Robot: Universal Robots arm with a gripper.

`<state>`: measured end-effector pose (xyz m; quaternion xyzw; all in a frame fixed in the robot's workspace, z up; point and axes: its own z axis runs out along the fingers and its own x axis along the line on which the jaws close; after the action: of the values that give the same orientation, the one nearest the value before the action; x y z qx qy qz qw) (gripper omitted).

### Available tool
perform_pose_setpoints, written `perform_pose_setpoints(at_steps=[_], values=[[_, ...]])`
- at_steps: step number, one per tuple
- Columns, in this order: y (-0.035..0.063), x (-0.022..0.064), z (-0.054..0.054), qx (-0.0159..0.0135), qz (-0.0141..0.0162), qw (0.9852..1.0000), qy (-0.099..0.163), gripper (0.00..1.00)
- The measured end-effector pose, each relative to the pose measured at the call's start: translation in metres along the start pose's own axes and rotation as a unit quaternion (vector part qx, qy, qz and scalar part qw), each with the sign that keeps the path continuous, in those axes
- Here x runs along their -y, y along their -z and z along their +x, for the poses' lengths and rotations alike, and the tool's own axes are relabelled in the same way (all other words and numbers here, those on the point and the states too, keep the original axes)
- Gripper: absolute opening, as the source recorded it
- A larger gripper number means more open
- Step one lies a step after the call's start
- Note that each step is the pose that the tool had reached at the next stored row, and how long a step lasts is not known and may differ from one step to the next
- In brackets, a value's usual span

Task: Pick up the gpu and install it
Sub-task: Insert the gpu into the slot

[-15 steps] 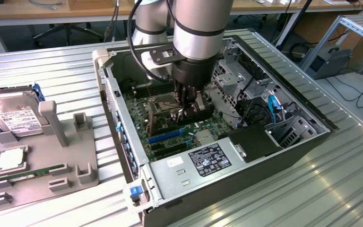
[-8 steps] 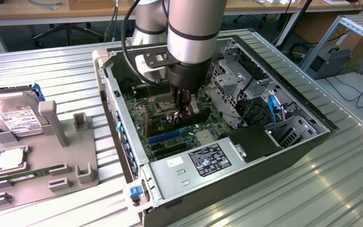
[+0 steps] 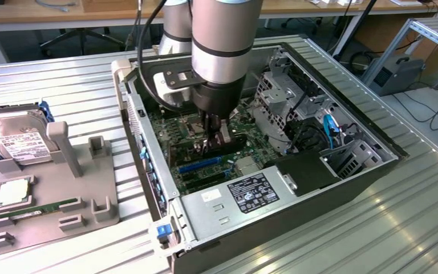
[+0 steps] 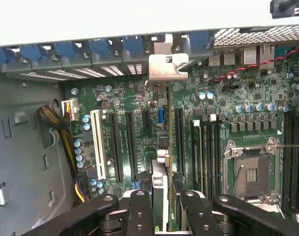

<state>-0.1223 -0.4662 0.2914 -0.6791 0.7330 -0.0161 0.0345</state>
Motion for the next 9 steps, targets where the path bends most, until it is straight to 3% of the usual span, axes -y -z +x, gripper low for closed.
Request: perform_pose_setpoints(at_steps=[9], values=[[-0.0078, -0.0060, 0.0005, -0.0002, 0.0000, 1.0000, 0.000, 0.27]])
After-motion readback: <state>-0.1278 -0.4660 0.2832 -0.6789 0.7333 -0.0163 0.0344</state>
